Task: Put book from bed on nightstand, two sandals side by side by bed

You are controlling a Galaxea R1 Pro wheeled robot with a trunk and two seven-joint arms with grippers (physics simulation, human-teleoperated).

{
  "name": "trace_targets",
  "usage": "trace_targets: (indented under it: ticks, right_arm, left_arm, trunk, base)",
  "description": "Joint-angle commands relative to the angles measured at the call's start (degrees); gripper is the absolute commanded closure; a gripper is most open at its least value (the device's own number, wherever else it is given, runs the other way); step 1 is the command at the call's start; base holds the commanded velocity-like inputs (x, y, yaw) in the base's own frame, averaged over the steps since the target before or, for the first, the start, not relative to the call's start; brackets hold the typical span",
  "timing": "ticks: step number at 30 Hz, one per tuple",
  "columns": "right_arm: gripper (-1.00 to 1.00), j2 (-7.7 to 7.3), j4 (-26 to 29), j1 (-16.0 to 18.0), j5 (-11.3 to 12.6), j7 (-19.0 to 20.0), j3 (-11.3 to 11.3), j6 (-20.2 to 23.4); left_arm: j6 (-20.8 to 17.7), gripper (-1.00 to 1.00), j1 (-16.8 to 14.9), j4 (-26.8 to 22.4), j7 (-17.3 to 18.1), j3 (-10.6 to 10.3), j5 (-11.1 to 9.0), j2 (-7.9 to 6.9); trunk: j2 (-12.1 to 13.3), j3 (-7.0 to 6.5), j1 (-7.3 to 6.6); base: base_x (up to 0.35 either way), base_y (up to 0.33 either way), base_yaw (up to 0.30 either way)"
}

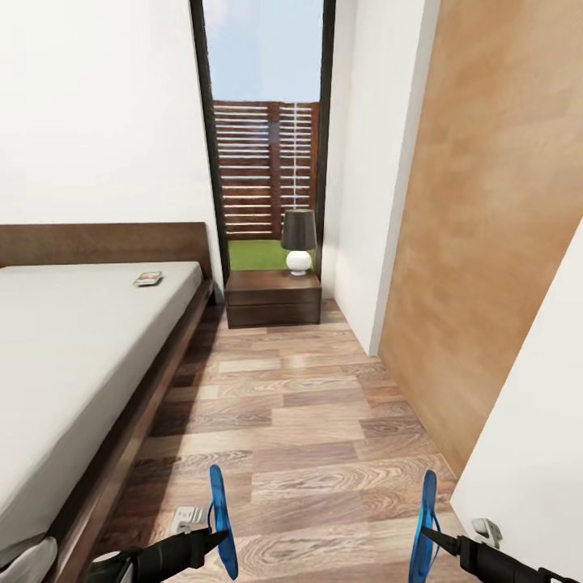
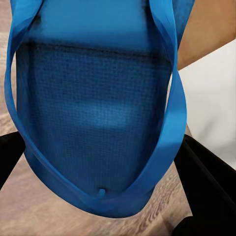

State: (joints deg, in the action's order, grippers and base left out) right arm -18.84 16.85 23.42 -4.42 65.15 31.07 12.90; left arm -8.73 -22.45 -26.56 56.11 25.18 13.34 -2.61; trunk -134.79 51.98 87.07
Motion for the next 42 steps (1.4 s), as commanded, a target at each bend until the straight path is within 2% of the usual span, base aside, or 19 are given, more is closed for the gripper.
trace_targets:
  ticks: [1, 8, 42]
  right_arm:
    - [1.00, 0.03, 0.02, 0.05, -0.44, 0.24, 0.49, 0.51]
    - [1.00, 0.03, -0.13, 0.05, -0.42, 0.21, 0.49, 0.46]
    - [1.00, 0.06, -0.14, 0.05, -0.50, 0.24, 0.49, 0.46]
  left_arm:
    - [-0.59, 1.00, -0.05, -0.07, 0.41, 0.48, 0.37, 0.06]
    - [-0.59, 1.00, -0.07, -0.07, 0.33, 0.41, 0.42, 0.06]
    - [-0.59, 1.00, -0.05, -0.07, 0.39, 0.48, 0.37, 0.06]
  trunk:
    - [-0.03, 0.06, -0.01]
    - [-0.03, 0.06, -0.01]
    - [-0.03, 0.06, -0.01]
  base:
    - [0.005, 0.000, 0.000]
    - [0.179, -0.014, 0.000]
    - [0.314, -0.044, 0.004]
